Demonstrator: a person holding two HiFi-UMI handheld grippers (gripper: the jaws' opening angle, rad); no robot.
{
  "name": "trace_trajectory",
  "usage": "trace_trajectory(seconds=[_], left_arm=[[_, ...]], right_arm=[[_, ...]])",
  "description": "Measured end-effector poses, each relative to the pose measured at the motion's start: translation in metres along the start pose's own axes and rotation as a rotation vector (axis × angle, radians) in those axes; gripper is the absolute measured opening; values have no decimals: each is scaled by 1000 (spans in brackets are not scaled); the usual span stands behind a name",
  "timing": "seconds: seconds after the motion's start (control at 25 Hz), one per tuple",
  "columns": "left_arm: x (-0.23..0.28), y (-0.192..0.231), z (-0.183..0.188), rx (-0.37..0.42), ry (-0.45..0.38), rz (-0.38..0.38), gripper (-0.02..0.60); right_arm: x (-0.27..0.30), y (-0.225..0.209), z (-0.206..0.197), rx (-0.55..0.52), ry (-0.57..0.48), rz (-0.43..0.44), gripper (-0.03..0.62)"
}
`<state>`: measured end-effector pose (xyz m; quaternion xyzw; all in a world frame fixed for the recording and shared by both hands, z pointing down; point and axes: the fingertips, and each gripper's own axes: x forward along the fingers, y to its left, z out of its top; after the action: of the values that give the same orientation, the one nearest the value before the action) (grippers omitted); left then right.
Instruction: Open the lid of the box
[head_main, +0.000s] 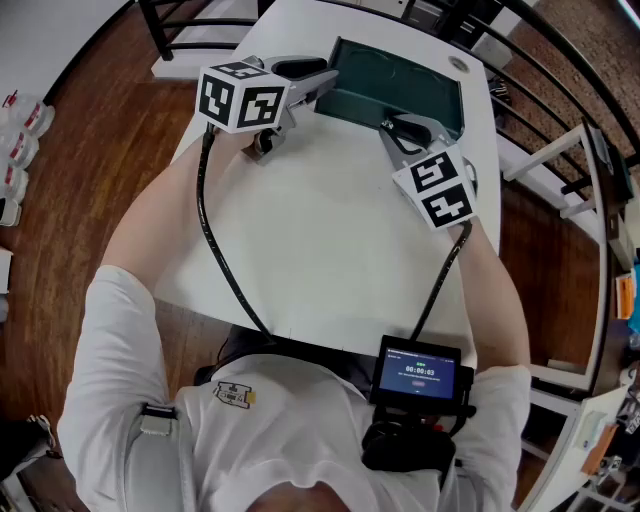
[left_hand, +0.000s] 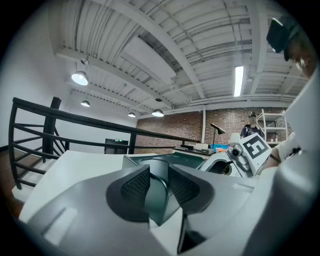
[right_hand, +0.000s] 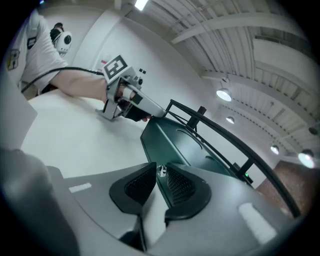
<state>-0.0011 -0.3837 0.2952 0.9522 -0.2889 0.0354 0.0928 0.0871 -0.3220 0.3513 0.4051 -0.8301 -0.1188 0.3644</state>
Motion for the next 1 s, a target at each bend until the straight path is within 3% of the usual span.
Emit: trace_trajectory(seconds=[0.16, 0.64, 1.0], left_arm=[[0, 0, -2, -7, 1, -3, 110], [-2, -1, -3, -20, 2, 11, 110], [-2, -1, -2, -38, -10, 14, 110]], right_arm=[[-2, 5, -3, -88, 21, 2, 52], [-50, 58, -2, -55, -12, 105, 46], [-82, 92, -4, -46, -30, 136, 43]])
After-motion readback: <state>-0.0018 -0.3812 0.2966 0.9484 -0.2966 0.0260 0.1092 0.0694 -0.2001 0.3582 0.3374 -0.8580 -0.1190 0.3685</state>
